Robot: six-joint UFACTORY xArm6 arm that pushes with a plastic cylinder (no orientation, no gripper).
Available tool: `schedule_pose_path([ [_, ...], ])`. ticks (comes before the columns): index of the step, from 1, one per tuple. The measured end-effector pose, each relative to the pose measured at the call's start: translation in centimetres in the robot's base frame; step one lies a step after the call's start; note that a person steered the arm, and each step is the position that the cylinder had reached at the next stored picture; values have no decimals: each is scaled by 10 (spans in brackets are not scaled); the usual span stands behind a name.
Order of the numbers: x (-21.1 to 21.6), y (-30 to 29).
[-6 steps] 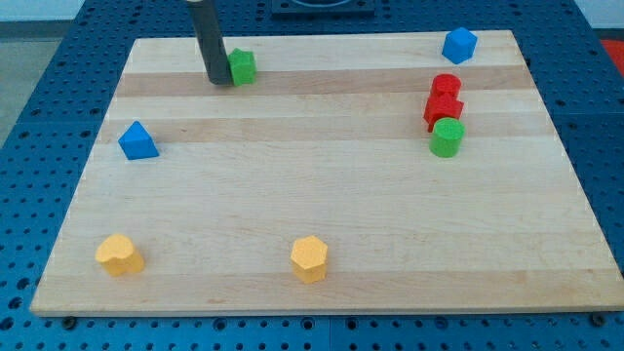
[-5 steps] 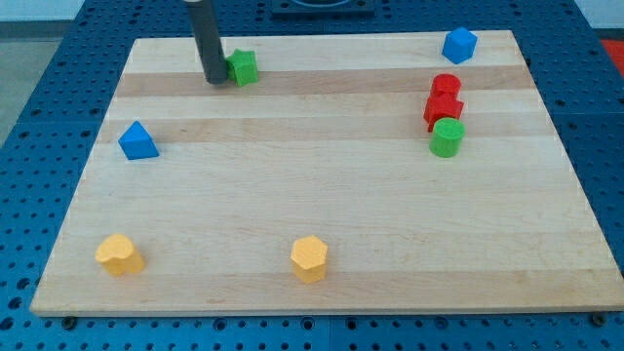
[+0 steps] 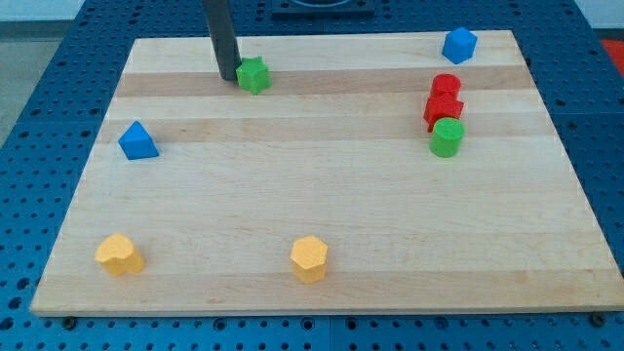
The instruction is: Push the green star parallel left to the red star
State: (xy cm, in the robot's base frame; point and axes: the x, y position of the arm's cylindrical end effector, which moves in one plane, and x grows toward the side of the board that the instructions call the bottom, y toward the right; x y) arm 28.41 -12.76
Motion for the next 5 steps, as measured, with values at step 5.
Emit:
schedule_pose_path([
  [5, 43, 107],
])
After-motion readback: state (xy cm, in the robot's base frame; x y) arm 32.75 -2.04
